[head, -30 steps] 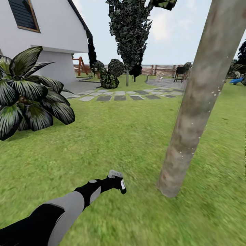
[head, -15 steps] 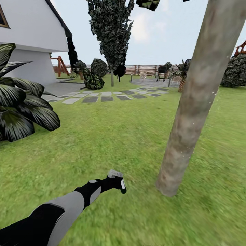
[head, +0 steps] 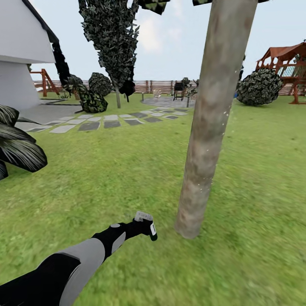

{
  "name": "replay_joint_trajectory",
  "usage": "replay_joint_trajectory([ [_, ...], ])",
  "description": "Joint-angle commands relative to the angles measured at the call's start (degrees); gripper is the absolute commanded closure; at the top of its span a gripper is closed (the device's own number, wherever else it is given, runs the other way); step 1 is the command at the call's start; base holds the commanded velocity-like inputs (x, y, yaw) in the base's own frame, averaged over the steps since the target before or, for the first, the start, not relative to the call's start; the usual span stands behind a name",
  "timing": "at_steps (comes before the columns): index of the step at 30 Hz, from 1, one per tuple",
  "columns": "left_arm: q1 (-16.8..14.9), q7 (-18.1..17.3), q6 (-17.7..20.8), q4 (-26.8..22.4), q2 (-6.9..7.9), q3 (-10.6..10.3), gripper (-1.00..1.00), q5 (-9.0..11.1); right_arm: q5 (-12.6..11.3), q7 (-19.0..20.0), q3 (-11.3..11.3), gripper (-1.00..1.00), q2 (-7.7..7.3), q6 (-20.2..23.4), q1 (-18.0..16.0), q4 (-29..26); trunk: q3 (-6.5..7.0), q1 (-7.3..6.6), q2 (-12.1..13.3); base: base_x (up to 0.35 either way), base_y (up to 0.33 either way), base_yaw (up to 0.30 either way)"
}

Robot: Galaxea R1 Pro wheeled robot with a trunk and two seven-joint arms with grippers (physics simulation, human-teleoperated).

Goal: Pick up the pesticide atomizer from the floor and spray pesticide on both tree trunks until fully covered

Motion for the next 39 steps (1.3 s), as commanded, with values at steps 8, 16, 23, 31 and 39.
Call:
replay_joint_trajectory([
  [8,-0.06,-0.14,-0.24,0.09,0.01,-0.42,1.0,0.65,-0.24,0.21,-0.37,-1.0,0.0,-0.5,-0.11,0.25,-0.06,0.0,-0.04,0.119,0.267,-0.3],
  [16,-0.06,-0.14,-0.24,0.09,0.01,-0.42,1.0,0.66,-0.24,0.21,-0.38,-1.0,0.0,-0.48,-0.11,0.24,-0.06,0.0,-0.04,0.032,0.333,-0.3],
  [23,-0.06,-0.14,-0.24,0.09,0.01,-0.42,1.0,0.66,-0.24,0.21,-0.31,-1.0,0.0,-0.47,-0.11,0.25,-0.06,0.0,-0.04,0.001,0.251,-0.3],
  [31,-0.06,-0.14,-0.24,0.09,0.01,-0.42,1.0,0.64,-0.24,0.21,-0.29,-1.0,0.0,-0.52,-0.11,0.24,-0.06,0.0,-0.04,0.0,0.14,-0.3],
  [39,-0.01,-0.07,-0.32,0.16,-0.08,-0.46,1.0,0.69,-0.24,0.21,-0.34,-1.0,0.02,-0.5,-0.11,0.24,-0.06,0.0,-0.04,0.0,0.01,-0.3],
])
